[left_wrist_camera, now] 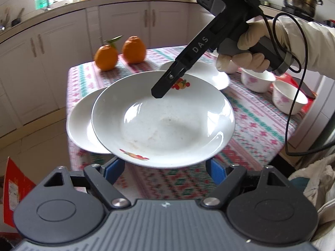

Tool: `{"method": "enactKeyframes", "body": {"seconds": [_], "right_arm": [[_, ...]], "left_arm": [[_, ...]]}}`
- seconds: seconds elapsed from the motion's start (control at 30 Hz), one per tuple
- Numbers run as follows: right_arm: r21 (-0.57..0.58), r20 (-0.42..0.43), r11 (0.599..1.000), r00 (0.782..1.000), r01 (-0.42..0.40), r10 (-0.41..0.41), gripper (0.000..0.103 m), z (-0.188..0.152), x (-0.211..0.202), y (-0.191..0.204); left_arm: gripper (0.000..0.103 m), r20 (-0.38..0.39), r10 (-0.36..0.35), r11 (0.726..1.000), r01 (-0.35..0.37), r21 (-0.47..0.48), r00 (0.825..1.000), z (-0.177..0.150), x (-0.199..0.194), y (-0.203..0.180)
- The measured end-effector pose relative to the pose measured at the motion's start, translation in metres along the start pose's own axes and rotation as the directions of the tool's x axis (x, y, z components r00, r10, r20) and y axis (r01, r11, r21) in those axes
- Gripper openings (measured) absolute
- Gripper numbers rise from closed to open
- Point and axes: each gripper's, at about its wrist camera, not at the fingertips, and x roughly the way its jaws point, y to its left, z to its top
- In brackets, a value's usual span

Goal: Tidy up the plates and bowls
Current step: 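Lower the held plate with the right tool onto another white plate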

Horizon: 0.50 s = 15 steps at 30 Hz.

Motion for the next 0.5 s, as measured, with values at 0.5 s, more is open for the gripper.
{"method": "enactKeyframes", "body": {"seconds": [0.5], "right_arm": [[-0.01,-0.015,0.999,0.999,-0.033,0.033,0.068,0.039,0.05,-0.011]], "left_arm": [[0.084,-0.006,0.038,0.995,-0.039,-0.095,0.999,0.002,0.011,0.04]]}}
